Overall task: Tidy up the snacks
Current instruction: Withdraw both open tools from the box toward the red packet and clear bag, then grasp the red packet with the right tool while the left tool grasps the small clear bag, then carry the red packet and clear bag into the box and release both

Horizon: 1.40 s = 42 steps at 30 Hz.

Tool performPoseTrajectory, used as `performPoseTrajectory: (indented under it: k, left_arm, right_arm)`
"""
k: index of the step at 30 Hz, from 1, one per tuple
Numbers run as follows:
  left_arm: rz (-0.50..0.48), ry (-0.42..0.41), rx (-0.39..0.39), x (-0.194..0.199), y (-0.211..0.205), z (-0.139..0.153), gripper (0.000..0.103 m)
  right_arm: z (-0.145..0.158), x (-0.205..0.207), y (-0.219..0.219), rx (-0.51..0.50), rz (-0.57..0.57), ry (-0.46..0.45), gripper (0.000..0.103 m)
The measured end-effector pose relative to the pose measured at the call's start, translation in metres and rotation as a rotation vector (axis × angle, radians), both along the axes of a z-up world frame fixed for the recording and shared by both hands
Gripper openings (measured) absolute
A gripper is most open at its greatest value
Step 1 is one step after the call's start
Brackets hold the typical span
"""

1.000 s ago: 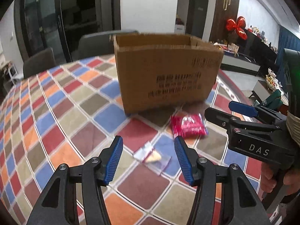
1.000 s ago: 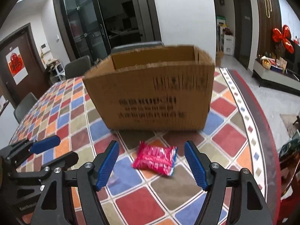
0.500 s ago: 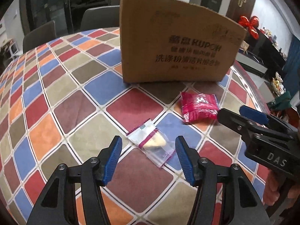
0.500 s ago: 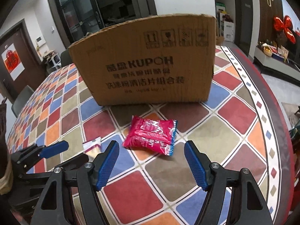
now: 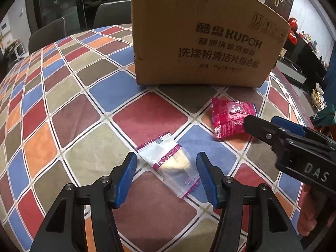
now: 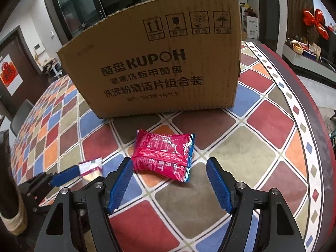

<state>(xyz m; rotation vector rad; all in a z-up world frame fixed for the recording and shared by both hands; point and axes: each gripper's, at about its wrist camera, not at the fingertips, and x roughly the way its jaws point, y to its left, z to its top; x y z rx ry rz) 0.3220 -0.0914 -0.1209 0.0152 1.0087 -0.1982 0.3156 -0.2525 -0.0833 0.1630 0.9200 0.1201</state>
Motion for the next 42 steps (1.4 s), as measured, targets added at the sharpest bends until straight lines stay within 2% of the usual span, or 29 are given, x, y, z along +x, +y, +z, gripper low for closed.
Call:
performPoseTrajectory:
  k: [2,3,4,8,10,18,25,32,42]
  left_arm:
    - [-0.01,-0.003,-0.015,0.0,0.002,0.0,0.054]
    - [-0.012,-0.004,-0.018,0.0,0.003,-0.001,0.053]
    - [-0.011,-0.007,-0.017,0.0,0.003,-0.001,0.049]
    - [-0.012,-0.011,-0.042,0.0,0.009,0.0,0.046]
    - [-0.014,-0.016,-0.06,0.0,0.013,0.002,0.036]
    - [-0.001,-0.02,-0.061,0.001,0.024,0.004,0.035]
    - [-0.009,-0.048,-0.066,-0.006,0.026,0.011,0.035]
    - [-0.031,-0.095,-0.065,-0.014,0.024,0.027,0.035]
    - [-0.069,-0.194,-0.087,-0.033,0.02,0.066,0.035]
  right_arm:
    - [-0.003,0.004,0.001,0.0,0.0,0.009,0.078]
    - [-0.003,0.006,0.001,0.0,-0.002,0.01,0.078]
    - [-0.004,0.007,0.001,-0.002,-0.002,0.012,0.078]
    - [-0.009,0.015,0.007,-0.037,0.011,0.023,0.078]
    - [-0.011,0.02,0.012,-0.056,0.026,0.033,0.078]
    - [-0.019,0.028,0.027,-0.123,0.046,0.042,0.078]
    - [-0.018,0.024,0.035,-0.137,0.05,0.028,0.048]
    - [-0.006,0.013,0.03,-0.11,0.026,0.006,0.047]
    - [0.032,-0.02,0.02,-0.079,0.012,-0.076,0.047]
